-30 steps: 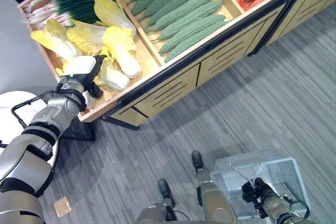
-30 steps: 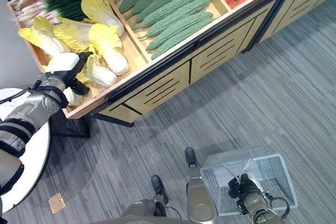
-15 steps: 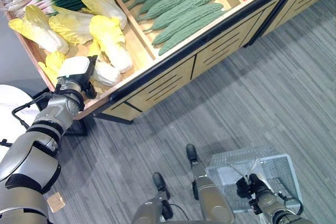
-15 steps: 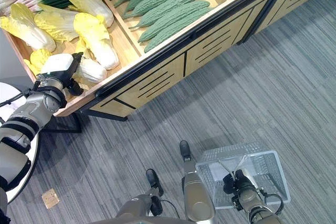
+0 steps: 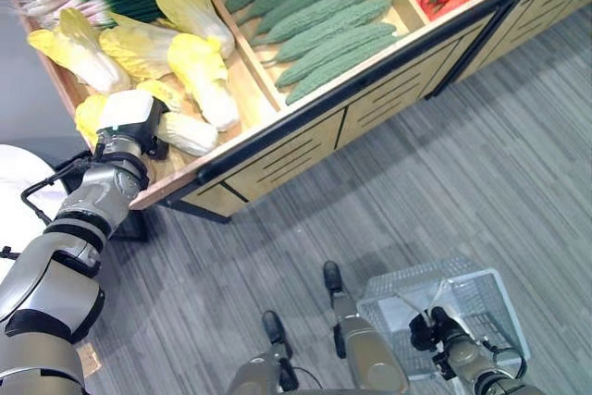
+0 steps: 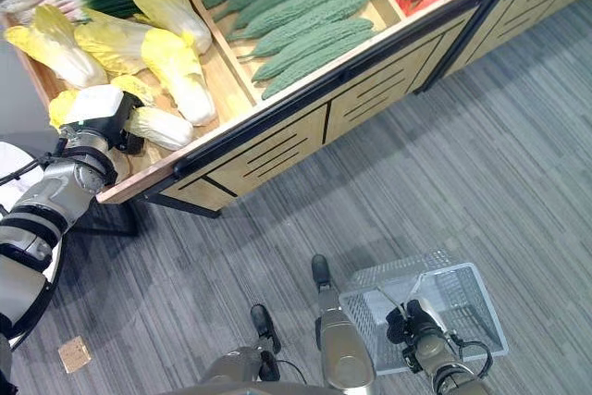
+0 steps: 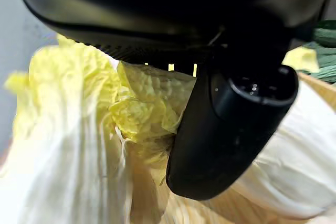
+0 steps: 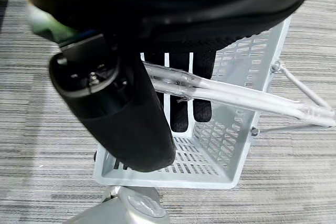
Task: Get the vegetables into the basket
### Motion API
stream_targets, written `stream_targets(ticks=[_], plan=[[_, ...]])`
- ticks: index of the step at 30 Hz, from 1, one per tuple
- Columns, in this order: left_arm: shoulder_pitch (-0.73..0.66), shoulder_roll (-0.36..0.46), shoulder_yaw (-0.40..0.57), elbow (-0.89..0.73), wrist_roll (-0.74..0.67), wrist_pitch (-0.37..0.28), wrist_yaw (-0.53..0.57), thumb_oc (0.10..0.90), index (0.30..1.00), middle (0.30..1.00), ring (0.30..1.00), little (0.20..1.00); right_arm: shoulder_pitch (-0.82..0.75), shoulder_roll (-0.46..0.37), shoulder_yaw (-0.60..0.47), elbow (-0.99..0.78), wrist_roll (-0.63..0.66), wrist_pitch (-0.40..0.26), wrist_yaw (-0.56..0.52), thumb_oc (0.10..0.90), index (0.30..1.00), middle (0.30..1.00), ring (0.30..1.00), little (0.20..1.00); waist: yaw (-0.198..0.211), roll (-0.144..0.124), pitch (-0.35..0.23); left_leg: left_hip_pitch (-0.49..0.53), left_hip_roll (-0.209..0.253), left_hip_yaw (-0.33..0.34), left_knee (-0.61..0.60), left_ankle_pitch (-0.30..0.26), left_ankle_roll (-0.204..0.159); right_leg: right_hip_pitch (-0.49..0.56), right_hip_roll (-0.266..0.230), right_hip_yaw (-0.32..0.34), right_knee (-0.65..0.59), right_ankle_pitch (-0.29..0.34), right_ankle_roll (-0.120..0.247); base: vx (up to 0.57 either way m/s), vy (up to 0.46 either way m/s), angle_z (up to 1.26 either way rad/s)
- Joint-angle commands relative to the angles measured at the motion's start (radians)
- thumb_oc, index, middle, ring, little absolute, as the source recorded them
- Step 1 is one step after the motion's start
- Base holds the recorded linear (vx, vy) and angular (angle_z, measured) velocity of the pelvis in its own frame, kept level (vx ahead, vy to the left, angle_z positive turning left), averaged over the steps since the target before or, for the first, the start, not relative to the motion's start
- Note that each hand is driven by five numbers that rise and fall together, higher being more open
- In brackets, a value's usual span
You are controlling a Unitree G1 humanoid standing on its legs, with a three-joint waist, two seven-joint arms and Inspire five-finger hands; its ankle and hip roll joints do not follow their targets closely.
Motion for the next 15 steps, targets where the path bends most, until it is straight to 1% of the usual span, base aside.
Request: stream_targets(ticks=[1, 2, 3, 5, 6, 8, 9, 11, 14, 15], plan=[[0.013, 0.106, 0.032, -0.108, 0.061, -0.032, 0.063, 0.4, 0.3, 0.3, 0.3, 0.3, 0.101, 0.013, 0.016, 0.053, -0.024, 0.008, -0.002, 0.4, 0.3, 0.3, 0.3, 0.3, 0.023, -0.006, -0.073, -0.033, -0.008, -0.048, 0.005, -0.015, 0.007, 0.067, -0.07, -0.04, -0.002, -0.131, 0.091, -0.03, 0.047, 0.14], [0.019, 0.122, 0.036, -0.14, 0.072, -0.036, 0.066, 0.4, 0.3, 0.3, 0.3, 0.3, 0.104, 0.014, 0.01, 0.056, -0.027, 0.01, -0.003, 0.4, 0.3, 0.3, 0.3, 0.3, 0.028, -0.006, -0.078, -0.026, -0.008, -0.051, 0.005, -0.018, 0.008, 0.076, -0.071, -0.043, -0.002, -0.133, 0.091, -0.04, 0.056, 0.17], [0.044, 0.145, 0.061, -0.197, 0.077, -0.038, 0.069, 0.4, 0.3, 0.3, 0.3, 0.3, 0.111, 0.017, 0.002, 0.058, -0.029, 0.012, -0.001, 0.4, 0.3, 0.3, 0.3, 0.3, 0.033, -0.009, -0.083, -0.009, -0.01, -0.055, 0.005, -0.023, 0.009, 0.094, -0.072, -0.048, -0.002, -0.138, 0.092, -0.04, 0.061, 0.14], [0.058, 0.172, 0.08, -0.247, 0.091, -0.04, 0.078, 0.4, 0.3, 0.3, 0.3, 0.3, 0.12, 0.018, -0.006, 0.059, -0.034, 0.015, 0.002, 0.4, 0.3, 0.3, 0.3, 0.3, 0.04, -0.013, -0.093, 0.006, -0.011, -0.062, 0.005, -0.027, 0.011, 0.114, -0.074, -0.054, -0.002, -0.142, 0.092, -0.03, 0.043, 0.09], [0.058, 0.172, 0.08, -0.247, 0.091, -0.04, 0.078, 0.4, 0.3, 0.3, 0.3, 0.3, 0.12, 0.018, -0.006, 0.059, -0.034, 0.015, 0.002, 0.4, 0.3, 0.3, 0.3, 0.3, 0.04, -0.013, -0.093, 0.006, -0.011, -0.062, 0.005, -0.027, 0.011, 0.114, -0.074, -0.054, -0.002, -0.142, 0.092, -0.01, 0.035, 0.07], [0.073, 0.207, 0.104, -0.318, 0.104, -0.044, 0.075, 0.4, 0.3, 0.3, 0.3, 0.3, 0.13, 0.021, -0.011, 0.064, -0.041, 0.02, 0.007, 0.4, 0.3, 0.3, 0.3, 0.3, 0.046, -0.015, -0.109, 0.028, -0.013, -0.073, 0.005, -0.033, 0.013, 0.143, -0.077, -0.064, -0.002, -0.152, 0.093, 0.0, 0.038, 0.13], [0.076, 0.208, 0.107, -0.321, 0.104, -0.043, 0.074, 0.4, 0.3, 0.3, 0.3, 0.3, 0.13, 0.021, -0.011, 0.063, -0.041, 0.02, 0.007, 0.4, 0.3, 0.3, 0.3, 0.3, 0.044, -0.015, -0.107, 0.029, -0.013, -0.073, 0.005, -0.034, 0.013, 0.144, -0.077, -0.064, -0.002, -0.153, 0.093, -0.01, 0.032, 0.19], [0.095, 0.233, 0.136, -0.369, 0.112, -0.046, 0.071, 0.4, 0.3, 0.3, 0.3, 0.3, 0.144, 0.025, -0.022, 0.065, -0.044, 0.025, 0.016, 0.4, 0.3, 0.3, 0.3, 0.3, 0.052, -0.019, -0.125, 0.05, -0.016, -0.082, 0.005, -0.04, 0.016, 0.17, -0.08, -0.072, -0.002, -0.16, 0.095, -0.01, 0.046, 0.14], [0.112, 0.246, 0.161, -0.404, 0.11, -0.048, 0.065, 0.4, 0.3, 0.3, 0.3, 0.3, 0.15, 0.028, -0.024, 0.068, -0.046, 0.029, 0.023, 0.4, 0.3, 0.3, 0.3, 0.3, 0.056, -0.022, -0.137, 0.064, -0.017, -0.089, 0.005, -0.043, 0.017, 0.189, -0.082, -0.078, -0.002, -0.163, 0.096, -0.01, 0.041, 0.07], [0.147, 0.254, 0.2, -0.453, 0.106, -0.051, 0.059, 0.4, 0.3, 0.3, 0.3, 0.3, 0.156, 0.033, -0.028, 0.069, -0.047, 0.033, 0.029, 0.4, 0.3, 0.3, 0.3, 0.3, 0.06, -0.024, -0.148, 0.078, -0.019, -0.095, 0.005, -0.047, 0.019, 0.205, -0.082, -0.084, -0.002, -0.168, 0.097, -0.02, 0.058, 0.12]])
